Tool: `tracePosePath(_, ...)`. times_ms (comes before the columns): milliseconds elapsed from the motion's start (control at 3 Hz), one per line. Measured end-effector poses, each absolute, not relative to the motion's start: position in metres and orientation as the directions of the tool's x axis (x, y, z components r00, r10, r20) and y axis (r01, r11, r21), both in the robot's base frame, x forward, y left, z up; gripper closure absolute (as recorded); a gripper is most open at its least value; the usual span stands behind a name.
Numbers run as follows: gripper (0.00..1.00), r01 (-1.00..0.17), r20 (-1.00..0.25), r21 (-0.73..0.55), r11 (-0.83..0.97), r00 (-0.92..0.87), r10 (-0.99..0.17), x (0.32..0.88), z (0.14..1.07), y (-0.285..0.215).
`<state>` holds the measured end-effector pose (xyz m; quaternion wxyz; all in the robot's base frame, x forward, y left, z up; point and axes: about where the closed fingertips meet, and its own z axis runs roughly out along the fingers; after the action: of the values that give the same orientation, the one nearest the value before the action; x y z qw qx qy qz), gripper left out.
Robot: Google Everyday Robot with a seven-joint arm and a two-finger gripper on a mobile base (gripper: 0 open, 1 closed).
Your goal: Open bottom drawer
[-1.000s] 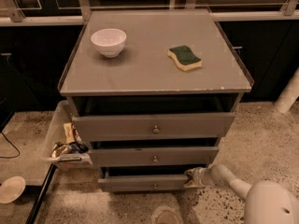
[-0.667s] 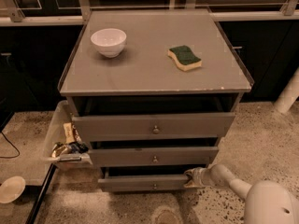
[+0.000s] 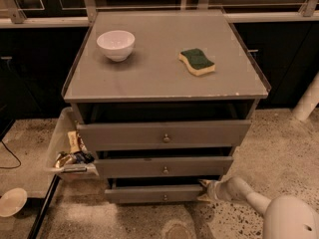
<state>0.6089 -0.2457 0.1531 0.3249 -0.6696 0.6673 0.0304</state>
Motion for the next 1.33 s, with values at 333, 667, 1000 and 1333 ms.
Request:
tracePosePath(333,0.61,-0.930,-0.480,-0.355,0.091,0.098,-0.872,0.581,0.148,-0.251)
tracePosePath(667,0.85,-0.930,-0.480,-0.355,0.091,0.098,-0.872,0.581,0.155,-0.251)
tracePosePath(1000,1.00,-0.930,-0.474,-0.360,0.079,0.110,-0.873,0.575,0.159,-0.256)
tracePosePath(1333,0.81,-0.930,-0.474,-0.360,0.079,0.110,-0.873,0.575,0.159,-0.256)
